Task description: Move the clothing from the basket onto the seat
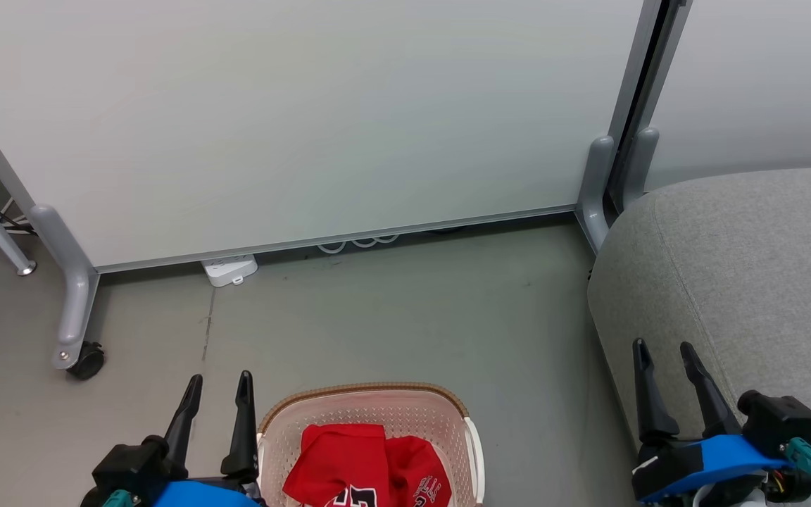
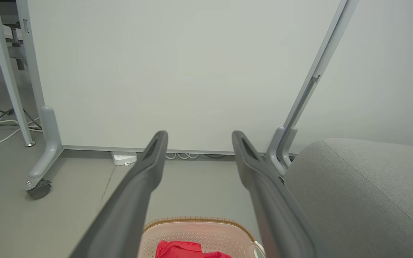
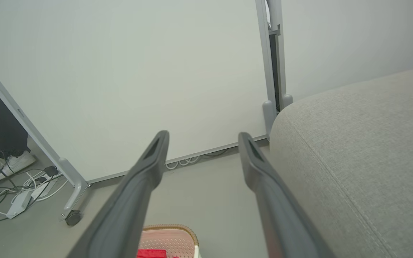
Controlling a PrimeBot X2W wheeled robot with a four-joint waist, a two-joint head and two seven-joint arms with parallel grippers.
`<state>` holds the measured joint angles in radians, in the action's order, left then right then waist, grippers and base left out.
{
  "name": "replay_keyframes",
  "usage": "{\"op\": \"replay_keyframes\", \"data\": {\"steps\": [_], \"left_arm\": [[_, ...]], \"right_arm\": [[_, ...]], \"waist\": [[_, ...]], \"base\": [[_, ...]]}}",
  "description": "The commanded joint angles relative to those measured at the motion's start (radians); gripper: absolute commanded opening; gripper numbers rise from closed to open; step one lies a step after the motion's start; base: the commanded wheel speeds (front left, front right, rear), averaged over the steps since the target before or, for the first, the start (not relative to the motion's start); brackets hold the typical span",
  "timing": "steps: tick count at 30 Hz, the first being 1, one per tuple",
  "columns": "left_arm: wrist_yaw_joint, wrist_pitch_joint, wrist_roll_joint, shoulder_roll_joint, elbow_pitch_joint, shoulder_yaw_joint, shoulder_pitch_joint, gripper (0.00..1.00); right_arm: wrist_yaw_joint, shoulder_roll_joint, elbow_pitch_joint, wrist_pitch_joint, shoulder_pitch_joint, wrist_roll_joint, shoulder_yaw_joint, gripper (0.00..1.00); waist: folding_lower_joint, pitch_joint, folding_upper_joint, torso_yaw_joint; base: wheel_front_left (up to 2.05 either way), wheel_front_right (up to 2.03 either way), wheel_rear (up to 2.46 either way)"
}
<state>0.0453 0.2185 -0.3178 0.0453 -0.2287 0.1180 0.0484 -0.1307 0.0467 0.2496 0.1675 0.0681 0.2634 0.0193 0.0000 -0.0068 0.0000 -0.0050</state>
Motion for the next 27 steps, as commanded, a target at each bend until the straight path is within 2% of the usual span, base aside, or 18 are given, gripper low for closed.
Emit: {"op": "replay_keyframes", "data": {"steps": [1, 22, 27], "left_arm": [[-0.006, 0.01, 0.019, 0.007, 0.002, 0.003, -0.003, 1.0], [-0.018, 0.05, 0.137, 0.008, 0.005, 0.023, -0.013, 1.0], [-0.018, 0.048, 0.127, 0.008, 0.004, 0.023, -0.011, 1.0]], "right_arm": [[0.0, 0.005, -0.006, 0.009, 0.003, -0.021, 0.0, 1.0], [0.0, 0.006, -0.012, 0.038, -0.009, -0.167, -0.011, 1.0], [0.0, 0.005, -0.01, 0.039, -0.008, -0.166, -0.009, 1.0]], "waist": [[0.0, 0.0, 0.0, 0.0], [0.0, -0.001, 0.0, -0.001], [0.0, -0.001, 0.0, -0.002]], "base": [[0.0, 0.0, 0.0], [0.0, 0.0, 0.0], [0.0, 0.0, 0.0]]}}
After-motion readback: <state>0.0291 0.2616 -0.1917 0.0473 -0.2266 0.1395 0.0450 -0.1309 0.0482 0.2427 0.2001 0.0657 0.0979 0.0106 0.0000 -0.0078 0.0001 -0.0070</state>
